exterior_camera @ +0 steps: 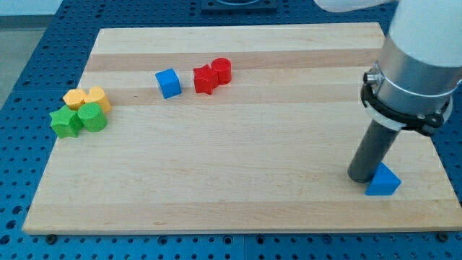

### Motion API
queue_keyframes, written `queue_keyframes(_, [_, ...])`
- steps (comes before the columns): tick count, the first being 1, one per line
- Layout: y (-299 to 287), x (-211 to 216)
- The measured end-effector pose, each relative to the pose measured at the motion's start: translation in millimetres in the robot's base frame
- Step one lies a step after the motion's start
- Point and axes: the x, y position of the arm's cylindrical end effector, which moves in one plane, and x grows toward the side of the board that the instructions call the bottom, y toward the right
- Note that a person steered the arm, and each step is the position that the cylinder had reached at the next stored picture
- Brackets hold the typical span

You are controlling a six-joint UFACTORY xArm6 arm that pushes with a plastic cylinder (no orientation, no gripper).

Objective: Drag the red circle into the blue triangle

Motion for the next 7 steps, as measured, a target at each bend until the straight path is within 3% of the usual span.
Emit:
queue_keyframes(1, [-17,-21])
queue_keyframes(3, [-65,-149])
queue_keyframes(5, [-166,-257])
queue_keyframes(6, [-214,-283])
queue_keyframes(7, [-268,-277])
